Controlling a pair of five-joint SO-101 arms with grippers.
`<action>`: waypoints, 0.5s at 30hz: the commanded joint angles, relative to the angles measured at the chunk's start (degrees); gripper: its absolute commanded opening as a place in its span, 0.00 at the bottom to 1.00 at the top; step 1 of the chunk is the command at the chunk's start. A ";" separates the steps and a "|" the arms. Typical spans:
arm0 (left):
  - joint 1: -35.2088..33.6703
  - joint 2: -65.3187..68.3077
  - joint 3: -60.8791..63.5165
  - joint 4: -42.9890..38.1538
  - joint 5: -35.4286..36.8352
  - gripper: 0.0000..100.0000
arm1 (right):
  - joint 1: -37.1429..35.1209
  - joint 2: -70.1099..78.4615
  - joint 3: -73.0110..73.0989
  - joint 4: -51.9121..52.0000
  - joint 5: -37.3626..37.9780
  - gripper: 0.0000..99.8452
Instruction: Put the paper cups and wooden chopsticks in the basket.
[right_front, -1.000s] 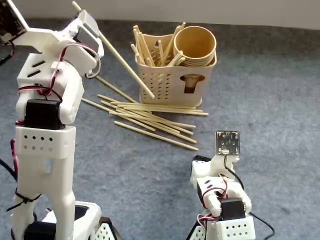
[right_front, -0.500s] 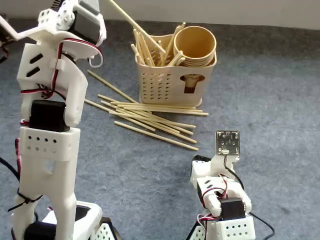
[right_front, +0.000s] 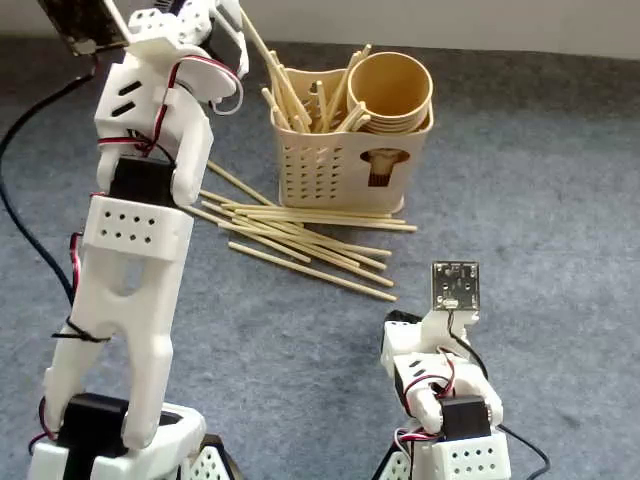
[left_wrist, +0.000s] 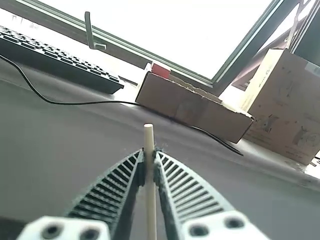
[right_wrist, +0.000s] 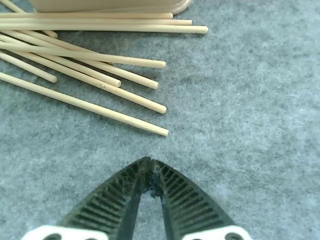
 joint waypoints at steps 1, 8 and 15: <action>1.01 -0.13 -2.33 -1.05 -0.62 0.01 | -0.31 -0.75 8.48 0.57 -0.18 0.00; 3.12 -0.40 1.54 -0.88 -3.08 0.01 | -0.31 -0.75 8.48 0.57 -0.18 0.00; 5.32 -0.48 3.82 -0.88 -8.35 0.01 | -0.31 -0.75 8.48 0.57 -0.18 0.00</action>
